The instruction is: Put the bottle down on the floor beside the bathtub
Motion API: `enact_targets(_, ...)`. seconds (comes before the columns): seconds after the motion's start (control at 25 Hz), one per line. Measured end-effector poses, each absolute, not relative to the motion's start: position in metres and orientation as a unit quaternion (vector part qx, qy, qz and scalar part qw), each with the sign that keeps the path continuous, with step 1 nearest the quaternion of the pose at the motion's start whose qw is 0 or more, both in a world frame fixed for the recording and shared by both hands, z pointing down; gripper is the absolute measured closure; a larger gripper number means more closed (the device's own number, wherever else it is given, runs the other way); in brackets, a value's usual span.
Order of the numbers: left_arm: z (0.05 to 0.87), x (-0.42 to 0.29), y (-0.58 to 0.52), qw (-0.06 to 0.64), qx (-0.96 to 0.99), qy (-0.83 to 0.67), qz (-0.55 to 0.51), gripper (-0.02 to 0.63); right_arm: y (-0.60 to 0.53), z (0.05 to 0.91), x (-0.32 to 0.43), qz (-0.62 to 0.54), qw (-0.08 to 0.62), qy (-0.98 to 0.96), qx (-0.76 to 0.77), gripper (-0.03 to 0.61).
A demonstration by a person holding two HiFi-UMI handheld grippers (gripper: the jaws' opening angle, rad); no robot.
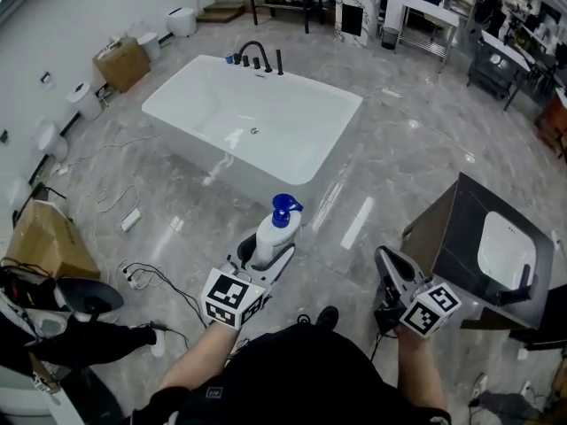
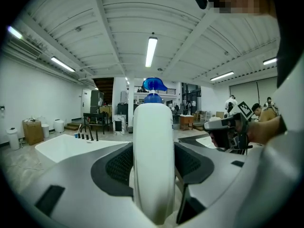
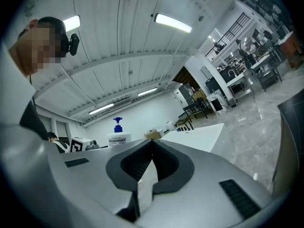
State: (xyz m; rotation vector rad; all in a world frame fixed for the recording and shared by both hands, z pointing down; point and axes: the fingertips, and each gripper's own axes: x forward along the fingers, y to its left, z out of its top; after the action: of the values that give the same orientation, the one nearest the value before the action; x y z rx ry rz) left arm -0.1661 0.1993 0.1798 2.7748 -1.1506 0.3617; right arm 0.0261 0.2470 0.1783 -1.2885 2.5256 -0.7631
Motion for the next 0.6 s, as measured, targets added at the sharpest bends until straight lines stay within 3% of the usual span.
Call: enact_targets(0.6,0.228,-0.047,0.066,0.092,0.936,-0.31,0.141,0.348,0.118,0.215,0.122,-0.305,0.096,0.825,-0.466,0.551)
